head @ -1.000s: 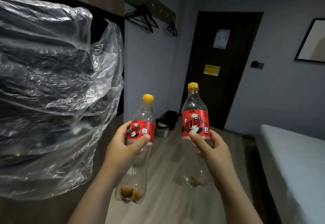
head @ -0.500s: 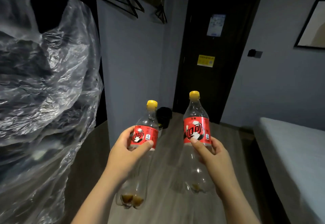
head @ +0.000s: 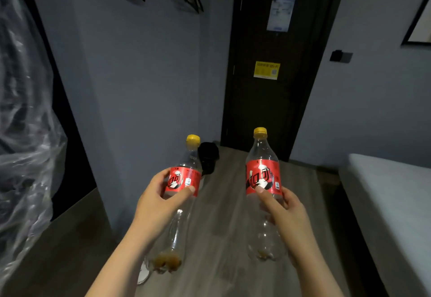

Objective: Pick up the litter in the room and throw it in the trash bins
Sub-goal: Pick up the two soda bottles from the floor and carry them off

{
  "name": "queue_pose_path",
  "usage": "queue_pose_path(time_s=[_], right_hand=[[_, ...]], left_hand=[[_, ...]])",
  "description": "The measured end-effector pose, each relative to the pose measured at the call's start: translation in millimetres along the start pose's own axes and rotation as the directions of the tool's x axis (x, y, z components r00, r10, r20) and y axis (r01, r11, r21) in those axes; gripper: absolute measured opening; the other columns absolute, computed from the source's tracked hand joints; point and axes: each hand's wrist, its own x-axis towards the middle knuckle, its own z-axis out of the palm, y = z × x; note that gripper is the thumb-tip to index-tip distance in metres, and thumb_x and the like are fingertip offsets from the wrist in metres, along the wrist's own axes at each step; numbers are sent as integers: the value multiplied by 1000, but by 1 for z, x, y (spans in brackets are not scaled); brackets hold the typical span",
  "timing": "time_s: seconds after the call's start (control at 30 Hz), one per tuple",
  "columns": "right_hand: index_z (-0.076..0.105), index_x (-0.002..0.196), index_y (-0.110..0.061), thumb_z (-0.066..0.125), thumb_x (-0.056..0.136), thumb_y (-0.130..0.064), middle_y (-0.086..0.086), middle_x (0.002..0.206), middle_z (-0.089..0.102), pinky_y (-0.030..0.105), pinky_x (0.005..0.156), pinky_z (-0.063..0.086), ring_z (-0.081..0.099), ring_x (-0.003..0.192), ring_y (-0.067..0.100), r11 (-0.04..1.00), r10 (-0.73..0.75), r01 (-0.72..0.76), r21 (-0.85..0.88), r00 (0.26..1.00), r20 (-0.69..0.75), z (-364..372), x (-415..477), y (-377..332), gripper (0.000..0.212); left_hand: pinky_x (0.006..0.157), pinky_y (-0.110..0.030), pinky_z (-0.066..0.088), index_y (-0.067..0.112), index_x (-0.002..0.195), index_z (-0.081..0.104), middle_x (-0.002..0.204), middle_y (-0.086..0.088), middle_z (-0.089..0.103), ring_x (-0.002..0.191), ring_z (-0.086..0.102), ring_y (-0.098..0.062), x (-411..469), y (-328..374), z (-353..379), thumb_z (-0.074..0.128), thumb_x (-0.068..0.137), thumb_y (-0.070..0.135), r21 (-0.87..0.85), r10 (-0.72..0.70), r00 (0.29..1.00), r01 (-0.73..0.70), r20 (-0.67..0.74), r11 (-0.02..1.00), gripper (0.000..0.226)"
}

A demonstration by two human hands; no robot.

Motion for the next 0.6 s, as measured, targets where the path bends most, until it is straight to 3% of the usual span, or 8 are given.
queue_pose_path(time_s=[0.1, 0.23, 0.37, 0.5, 0.6], right_hand=[[64, 101, -32, 75, 66, -52, -5, 94, 72, 37, 83, 55, 69, 87, 12, 1000, 23, -23, -12, 1000, -10, 5, 49, 12, 41], [59, 101, -36, 75, 67, -51, -6, 99, 70, 38, 86, 54, 68, 92, 13, 999, 46, -46, -26, 999, -28, 20, 128, 31, 40], [60, 97, -36, 75, 71, -45, -7, 94, 70, 28, 72, 52, 68, 88, 10, 997, 58, -60, -46, 998, -39, 41, 216, 39, 32], [64, 87, -33, 75, 71, -46, -12, 82, 72, 28, 72, 51, 69, 78, 6, 994, 78, -78, -82, 997, -9, 66, 296, 38, 23], [62, 83, -31, 76, 73, -41, -7, 79, 72, 29, 72, 54, 70, 77, 11, 991, 109, -110, -71, 994, -27, 81, 353, 43, 20]], left_hand=[[74, -23, 52, 49, 105, 56, 102, 17, 67, 92, 66, -4, 46, -10, 20, 76, 48, 54, 4, -30, 999, 30, 25, 1000, 61], [86, -43, 56, 42, 108, 58, 106, 8, 69, 96, 69, -17, 123, -34, 45, 77, 45, 51, -41, -78, 996, 80, 51, 996, 66], [88, -44, 55, 43, 103, 59, 100, 14, 70, 97, 68, -15, 213, -52, 66, 76, 44, 51, -92, -101, 994, 105, 51, 990, 62], [95, -49, 51, 35, 117, 60, 106, 5, 71, 100, 68, -21, 301, -62, 80, 75, 48, 55, -98, -131, 987, 140, 93, 985, 74], [88, -46, 55, 34, 121, 56, 108, 7, 68, 98, 67, -21, 358, -71, 98, 75, 45, 54, -80, -121, 988, 128, 93, 989, 81]])
